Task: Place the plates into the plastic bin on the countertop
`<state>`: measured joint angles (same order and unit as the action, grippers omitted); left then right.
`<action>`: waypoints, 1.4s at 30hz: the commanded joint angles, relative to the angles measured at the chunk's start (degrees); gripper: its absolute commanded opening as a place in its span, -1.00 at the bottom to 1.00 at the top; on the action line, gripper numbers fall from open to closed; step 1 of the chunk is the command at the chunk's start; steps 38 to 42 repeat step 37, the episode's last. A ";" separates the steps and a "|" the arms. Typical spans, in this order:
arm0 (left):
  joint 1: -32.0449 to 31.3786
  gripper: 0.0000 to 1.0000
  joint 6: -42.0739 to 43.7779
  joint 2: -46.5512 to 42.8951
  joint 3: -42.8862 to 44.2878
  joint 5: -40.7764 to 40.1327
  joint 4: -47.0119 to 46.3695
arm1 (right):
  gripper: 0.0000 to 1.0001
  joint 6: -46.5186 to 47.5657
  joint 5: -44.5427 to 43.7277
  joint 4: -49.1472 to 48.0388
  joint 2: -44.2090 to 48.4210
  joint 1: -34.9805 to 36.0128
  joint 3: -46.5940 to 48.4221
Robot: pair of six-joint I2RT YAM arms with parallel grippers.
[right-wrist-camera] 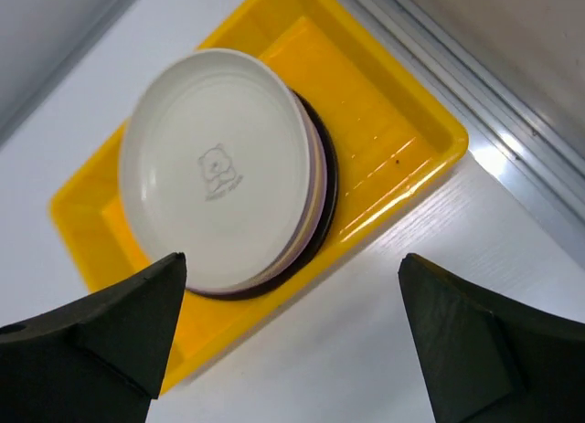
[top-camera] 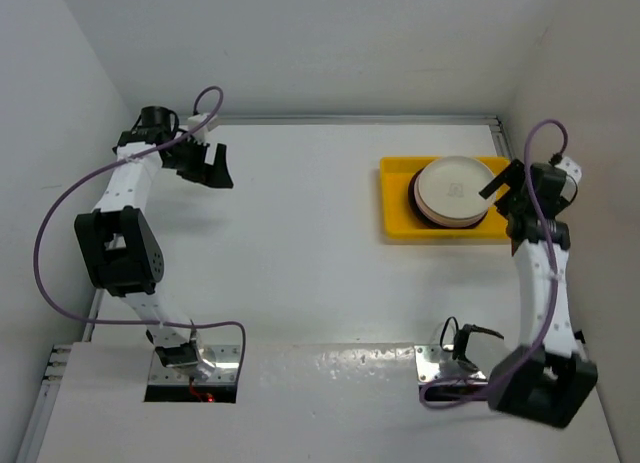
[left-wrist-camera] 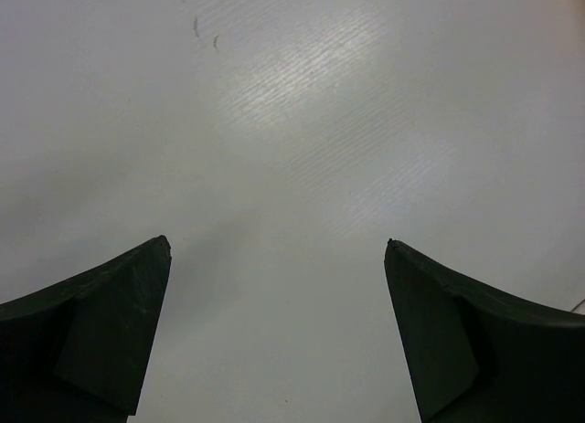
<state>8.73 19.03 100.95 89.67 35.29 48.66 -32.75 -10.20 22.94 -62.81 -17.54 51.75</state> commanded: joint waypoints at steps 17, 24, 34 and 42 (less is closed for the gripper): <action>-0.03 1.00 4.44 -11.03 -18.39 -2.42 0.03 | 0.99 -18.48 10.37 24.70 39.69 0.05 -29.95; -0.56 1.00 4.44 -13.58 -19.18 -2.42 -0.50 | 0.99 -17.08 9.33 25.92 37.32 0.05 -27.58; -0.56 1.00 3.91 -14.11 -19.18 -2.42 -1.03 | 0.99 -16.73 9.93 24.79 36.53 0.05 -28.01; -0.56 1.00 3.91 -14.11 -19.70 -2.42 -1.03 | 0.99 -15.33 9.93 24.44 36.70 0.14 -28.28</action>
